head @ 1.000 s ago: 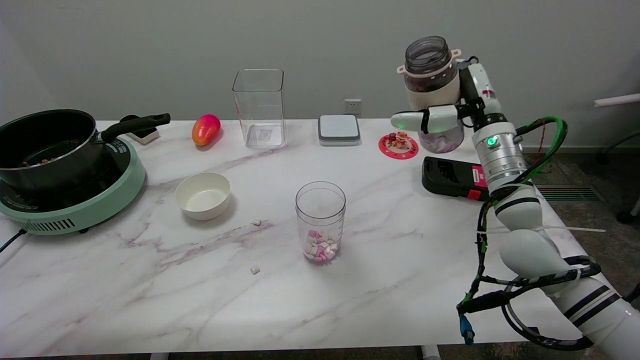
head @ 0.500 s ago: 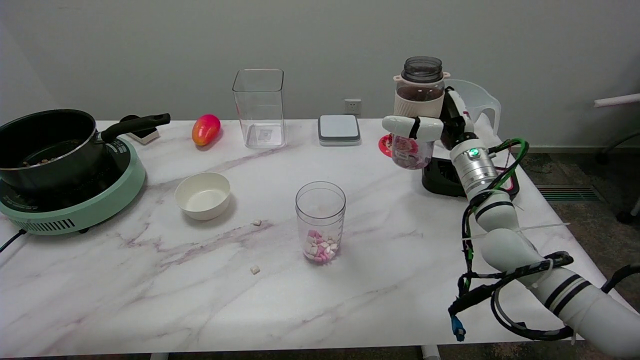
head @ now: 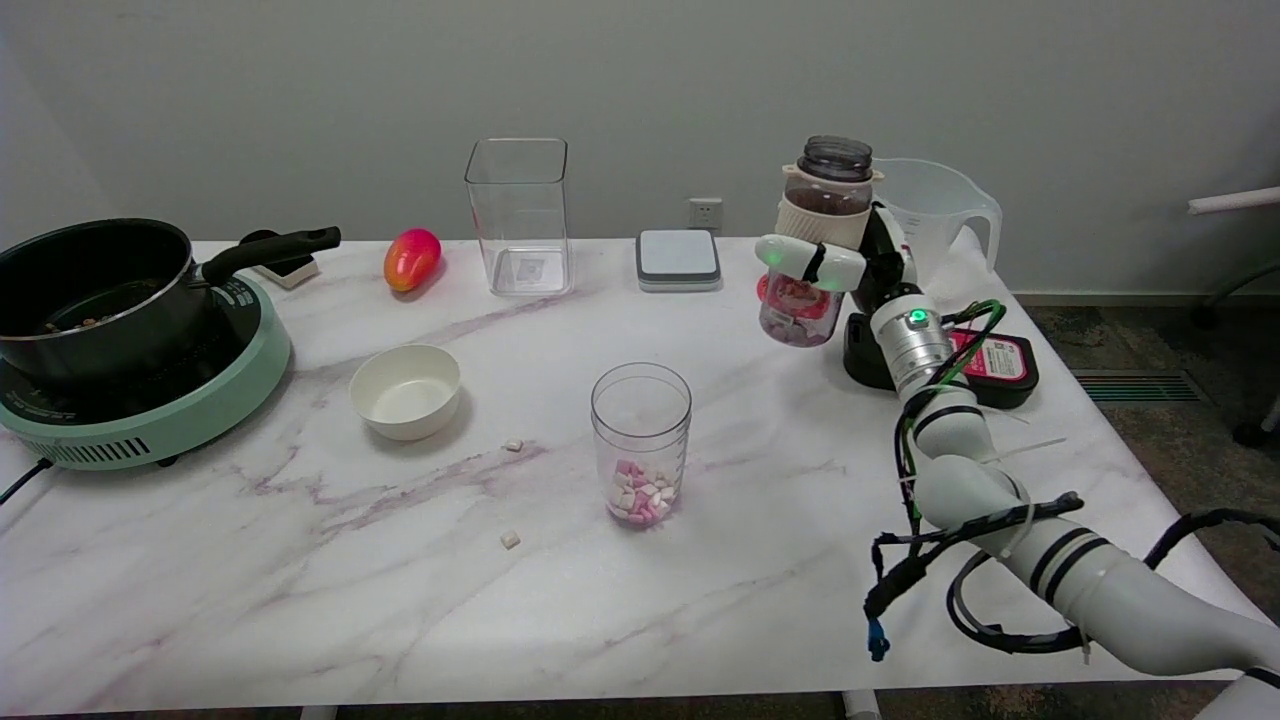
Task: Place the bottle onto the table.
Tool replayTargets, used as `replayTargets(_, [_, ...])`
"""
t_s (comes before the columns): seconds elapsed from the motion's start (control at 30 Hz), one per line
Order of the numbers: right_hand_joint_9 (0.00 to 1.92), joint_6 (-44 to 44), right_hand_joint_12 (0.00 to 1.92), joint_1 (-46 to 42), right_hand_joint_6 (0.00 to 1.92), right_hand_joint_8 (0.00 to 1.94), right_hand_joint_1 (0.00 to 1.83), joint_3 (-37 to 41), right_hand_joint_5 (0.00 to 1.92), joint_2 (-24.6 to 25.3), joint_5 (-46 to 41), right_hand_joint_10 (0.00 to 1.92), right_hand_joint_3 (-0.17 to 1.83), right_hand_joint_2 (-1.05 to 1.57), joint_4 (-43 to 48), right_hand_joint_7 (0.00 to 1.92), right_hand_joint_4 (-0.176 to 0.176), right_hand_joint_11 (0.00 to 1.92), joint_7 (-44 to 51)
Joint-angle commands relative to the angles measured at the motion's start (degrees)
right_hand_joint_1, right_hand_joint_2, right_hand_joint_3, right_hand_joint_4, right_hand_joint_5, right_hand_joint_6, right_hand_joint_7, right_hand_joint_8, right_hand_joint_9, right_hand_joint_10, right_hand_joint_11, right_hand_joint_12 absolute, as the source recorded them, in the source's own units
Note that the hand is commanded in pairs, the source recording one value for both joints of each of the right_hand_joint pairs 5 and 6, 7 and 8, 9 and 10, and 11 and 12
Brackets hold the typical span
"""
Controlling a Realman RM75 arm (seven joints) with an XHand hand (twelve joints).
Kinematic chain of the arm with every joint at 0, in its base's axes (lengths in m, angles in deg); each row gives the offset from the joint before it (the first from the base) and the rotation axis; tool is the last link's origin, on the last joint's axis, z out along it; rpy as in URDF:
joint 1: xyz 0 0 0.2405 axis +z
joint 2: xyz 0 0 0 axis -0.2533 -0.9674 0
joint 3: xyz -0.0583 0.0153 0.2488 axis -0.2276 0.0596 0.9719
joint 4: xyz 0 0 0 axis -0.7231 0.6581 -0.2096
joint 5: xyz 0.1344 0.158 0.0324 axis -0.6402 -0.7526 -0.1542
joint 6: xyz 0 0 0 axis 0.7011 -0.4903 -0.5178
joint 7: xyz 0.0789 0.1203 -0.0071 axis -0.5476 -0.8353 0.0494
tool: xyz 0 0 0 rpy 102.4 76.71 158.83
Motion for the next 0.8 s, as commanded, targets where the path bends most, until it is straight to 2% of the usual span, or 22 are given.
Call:
replayTargets(0.03, [1.5,-5.98,1.34,8.6,1.92,1.91,1.34,-4.17,1.92,7.01,15.37,1.5,0.29,1.46,-18.26,1.91,0.0,1.34,-6.69])
replayTargets(0.33, [1.52,-12.82,1.35,10.07,1.92,1.91,1.29,-4.54,1.92,11.24,19.1,1.52,0.27,1.52,-23.47,1.91,0.0,1.35,-2.0])
replayTargets(0.8, [1.53,-12.69,1.36,10.44,1.92,1.91,1.26,-7.48,1.92,11.57,19.1,1.53,0.27,1.55,-23.65,1.91,0.0,1.36,-1.46])
